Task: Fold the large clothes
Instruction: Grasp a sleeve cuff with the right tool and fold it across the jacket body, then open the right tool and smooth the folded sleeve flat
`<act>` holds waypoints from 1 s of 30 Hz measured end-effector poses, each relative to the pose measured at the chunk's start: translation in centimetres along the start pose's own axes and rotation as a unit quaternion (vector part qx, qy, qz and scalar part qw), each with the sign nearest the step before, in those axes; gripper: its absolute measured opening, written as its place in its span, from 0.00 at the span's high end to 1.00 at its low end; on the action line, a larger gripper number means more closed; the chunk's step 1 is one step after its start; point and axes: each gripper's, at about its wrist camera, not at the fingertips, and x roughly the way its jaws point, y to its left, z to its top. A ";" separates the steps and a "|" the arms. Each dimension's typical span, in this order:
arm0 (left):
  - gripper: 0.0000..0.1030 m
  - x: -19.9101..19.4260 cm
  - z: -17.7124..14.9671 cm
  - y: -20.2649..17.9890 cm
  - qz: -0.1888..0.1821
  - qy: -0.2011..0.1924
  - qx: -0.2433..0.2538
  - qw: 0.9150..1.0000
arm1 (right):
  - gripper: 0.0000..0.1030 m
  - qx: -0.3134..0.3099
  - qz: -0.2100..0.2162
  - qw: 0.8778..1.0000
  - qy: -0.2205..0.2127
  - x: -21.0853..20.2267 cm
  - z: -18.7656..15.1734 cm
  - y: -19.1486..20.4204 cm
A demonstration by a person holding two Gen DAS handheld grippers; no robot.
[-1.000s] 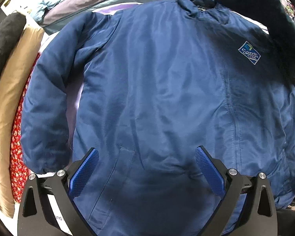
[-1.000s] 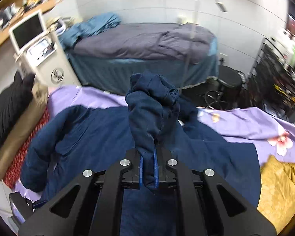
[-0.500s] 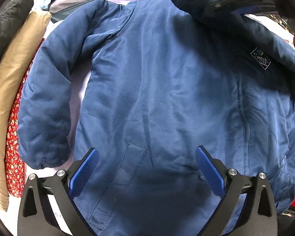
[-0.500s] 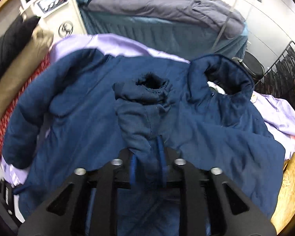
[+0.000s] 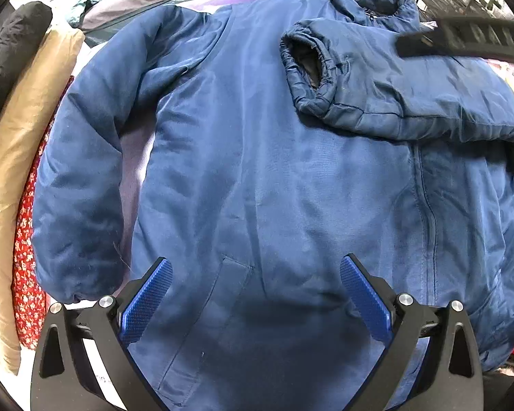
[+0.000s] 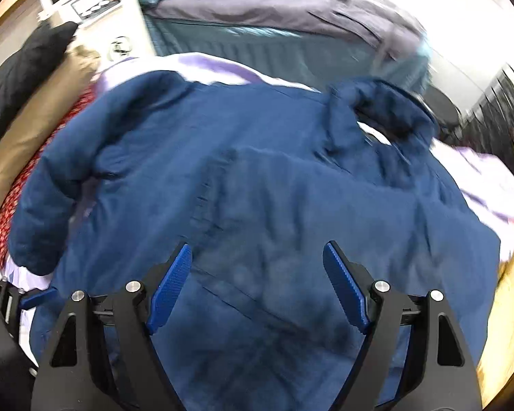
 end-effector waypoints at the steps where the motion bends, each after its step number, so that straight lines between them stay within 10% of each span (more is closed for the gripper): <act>1: 0.07 0.0 0.1 -0.2 0.000 -0.001 0.004 1.000 | 0.24 0.011 -0.009 1.000 0.003 0.0 -0.6 -1.2; 11: 0.09 -1.4 2.6 -4.2 0.006 -0.036 0.076 0.996 | 0.24 0.128 -0.070 0.989 0.025 -0.9 -7.6 -12.3; 23: 0.23 -0.6 10.2 -8.2 -0.020 -0.068 0.094 0.993 | 0.24 0.120 -0.108 0.986 -0.027 -3.2 -7.7 -14.0; 30: 0.23 4.9 14.1 -12.2 -0.010 -0.001 0.124 0.992 | 0.23 0.116 -0.107 0.985 0.070 1.8 -8.8 -15.3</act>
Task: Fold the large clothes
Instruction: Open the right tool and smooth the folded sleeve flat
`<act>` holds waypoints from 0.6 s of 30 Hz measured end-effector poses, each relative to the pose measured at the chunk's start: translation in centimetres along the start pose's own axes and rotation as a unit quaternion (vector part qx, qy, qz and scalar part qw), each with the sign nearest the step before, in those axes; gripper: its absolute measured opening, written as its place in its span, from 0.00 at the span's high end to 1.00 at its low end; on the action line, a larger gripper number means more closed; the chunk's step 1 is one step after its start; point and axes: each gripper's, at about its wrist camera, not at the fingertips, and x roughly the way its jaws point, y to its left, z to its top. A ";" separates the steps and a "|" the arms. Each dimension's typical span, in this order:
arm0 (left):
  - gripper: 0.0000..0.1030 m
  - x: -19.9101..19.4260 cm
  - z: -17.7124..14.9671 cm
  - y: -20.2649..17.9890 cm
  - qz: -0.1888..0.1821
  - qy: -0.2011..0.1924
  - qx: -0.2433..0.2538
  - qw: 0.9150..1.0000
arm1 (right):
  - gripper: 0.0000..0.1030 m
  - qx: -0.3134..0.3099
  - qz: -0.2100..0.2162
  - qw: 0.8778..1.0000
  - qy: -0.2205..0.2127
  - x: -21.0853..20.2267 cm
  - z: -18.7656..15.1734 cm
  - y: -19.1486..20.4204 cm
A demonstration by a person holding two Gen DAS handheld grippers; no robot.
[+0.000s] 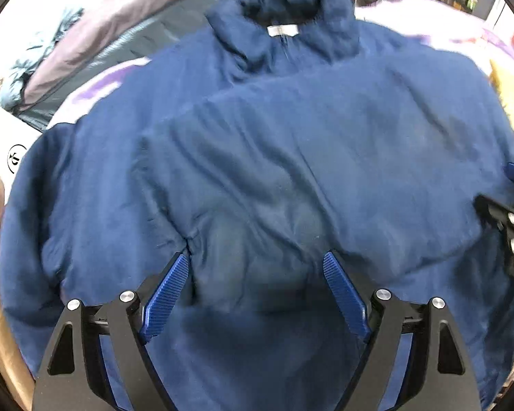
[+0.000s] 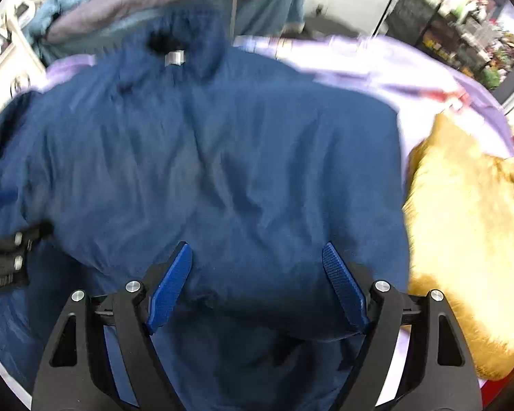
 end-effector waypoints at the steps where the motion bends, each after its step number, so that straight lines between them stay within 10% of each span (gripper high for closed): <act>1: 0.22 0.6 0.2 -0.2 0.002 0.007 0.002 1.000 | 0.23 -0.010 -0.006 1.000 0.003 0.4 -0.2 0.3; 8: 0.05 3.3 1.6 -0.3 0.024 0.033 0.002 0.999 | 0.20 -0.040 -0.046 0.998 0.005 3.0 -1.1 1.6; 18: 0.05 4.6 2.1 1.4 0.000 0.048 -0.024 0.999 | 0.16 -0.056 -0.082 0.995 0.005 4.2 -1.1 2.7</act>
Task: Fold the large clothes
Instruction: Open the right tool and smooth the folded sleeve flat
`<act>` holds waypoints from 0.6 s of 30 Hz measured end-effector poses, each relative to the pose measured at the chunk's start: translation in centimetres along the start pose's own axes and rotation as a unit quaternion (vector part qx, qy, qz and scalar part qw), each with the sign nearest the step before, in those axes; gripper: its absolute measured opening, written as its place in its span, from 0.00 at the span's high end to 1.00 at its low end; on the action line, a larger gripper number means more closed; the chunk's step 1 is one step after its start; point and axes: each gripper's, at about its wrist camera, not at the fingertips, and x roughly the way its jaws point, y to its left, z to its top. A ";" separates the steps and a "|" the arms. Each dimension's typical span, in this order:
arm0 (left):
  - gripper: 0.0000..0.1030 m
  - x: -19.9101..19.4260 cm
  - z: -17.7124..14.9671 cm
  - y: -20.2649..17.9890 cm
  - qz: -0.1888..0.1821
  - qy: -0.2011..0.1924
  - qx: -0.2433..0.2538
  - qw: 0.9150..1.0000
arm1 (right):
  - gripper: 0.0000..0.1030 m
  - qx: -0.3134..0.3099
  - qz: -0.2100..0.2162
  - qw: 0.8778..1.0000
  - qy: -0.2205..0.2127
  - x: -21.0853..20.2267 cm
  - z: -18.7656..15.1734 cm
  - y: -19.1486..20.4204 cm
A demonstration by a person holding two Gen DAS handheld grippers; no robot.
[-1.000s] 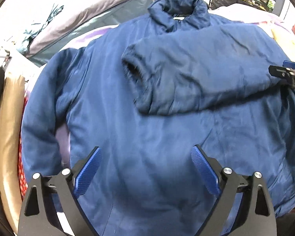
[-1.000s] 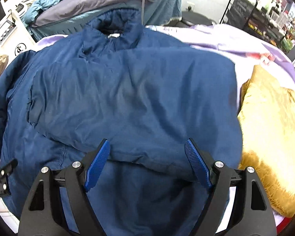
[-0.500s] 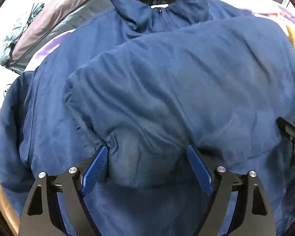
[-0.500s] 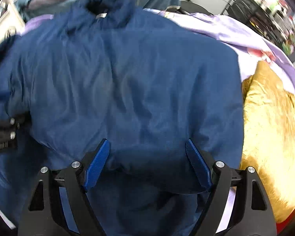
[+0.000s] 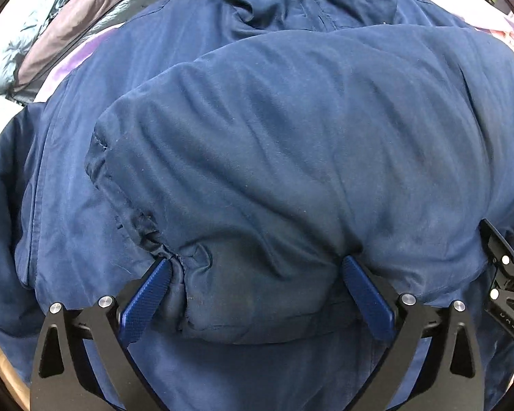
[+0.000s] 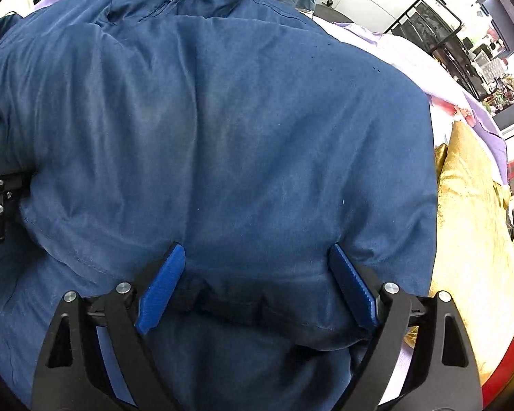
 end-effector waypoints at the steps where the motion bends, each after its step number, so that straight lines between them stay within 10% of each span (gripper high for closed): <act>1: 0.05 0.0 -0.2 -0.1 0.002 -0.002 0.000 1.000 | 0.16 -0.001 0.001 1.000 0.000 0.0 0.0 0.0; 18: 0.06 -7.7 -11.2 0.9 0.036 -0.123 0.021 0.991 | 0.15 0.044 0.069 0.996 -0.035 -7.7 -3.7 0.8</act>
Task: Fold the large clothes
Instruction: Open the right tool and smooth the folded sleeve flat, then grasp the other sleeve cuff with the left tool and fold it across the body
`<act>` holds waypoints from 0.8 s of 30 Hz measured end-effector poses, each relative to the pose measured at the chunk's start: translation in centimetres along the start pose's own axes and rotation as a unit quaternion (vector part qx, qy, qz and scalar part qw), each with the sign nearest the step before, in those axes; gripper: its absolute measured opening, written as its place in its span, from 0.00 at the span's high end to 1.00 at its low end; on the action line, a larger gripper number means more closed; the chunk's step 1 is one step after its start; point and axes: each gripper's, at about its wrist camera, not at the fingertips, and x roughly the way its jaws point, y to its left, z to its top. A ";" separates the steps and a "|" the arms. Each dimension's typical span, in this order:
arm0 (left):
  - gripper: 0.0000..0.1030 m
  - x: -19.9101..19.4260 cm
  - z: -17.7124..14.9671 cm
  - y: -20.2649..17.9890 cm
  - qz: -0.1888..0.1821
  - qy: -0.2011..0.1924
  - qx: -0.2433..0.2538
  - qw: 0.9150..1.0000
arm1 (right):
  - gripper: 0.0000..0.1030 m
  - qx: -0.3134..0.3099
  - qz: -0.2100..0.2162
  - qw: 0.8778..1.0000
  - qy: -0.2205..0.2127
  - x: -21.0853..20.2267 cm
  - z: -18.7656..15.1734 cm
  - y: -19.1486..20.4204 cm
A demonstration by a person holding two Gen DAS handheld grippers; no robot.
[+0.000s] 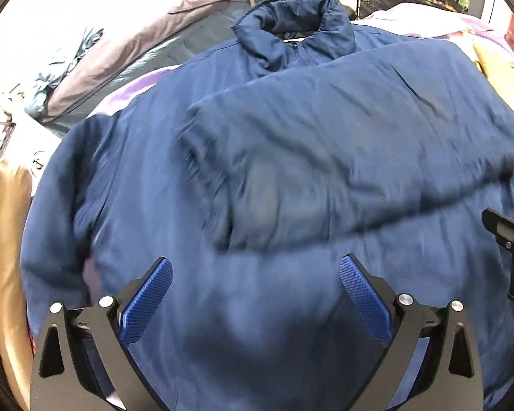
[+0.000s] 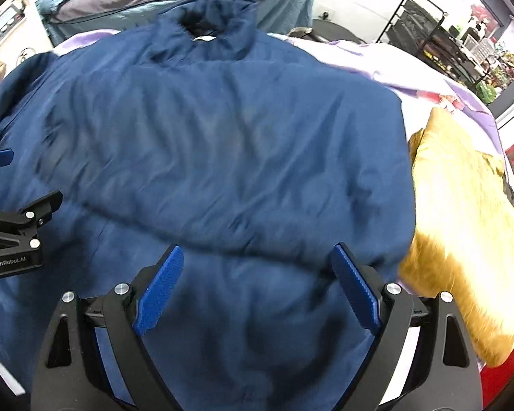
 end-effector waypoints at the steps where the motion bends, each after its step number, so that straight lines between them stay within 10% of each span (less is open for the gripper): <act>1: 0.07 -0.6 -1.2 0.5 0.000 -0.001 -0.008 1.000 | 0.15 -0.003 0.005 1.000 0.003 -0.3 -0.7 0.6; 13: 0.13 -4.9 -11.6 9.0 0.056 -0.029 -0.091 0.994 | 0.15 -0.049 0.034 0.998 0.023 -2.2 -6.5 6.4; 24: 0.19 -2.5 -13.5 18.2 0.124 0.004 -0.120 0.985 | 0.15 -0.044 0.020 0.998 0.028 -3.3 -7.6 7.9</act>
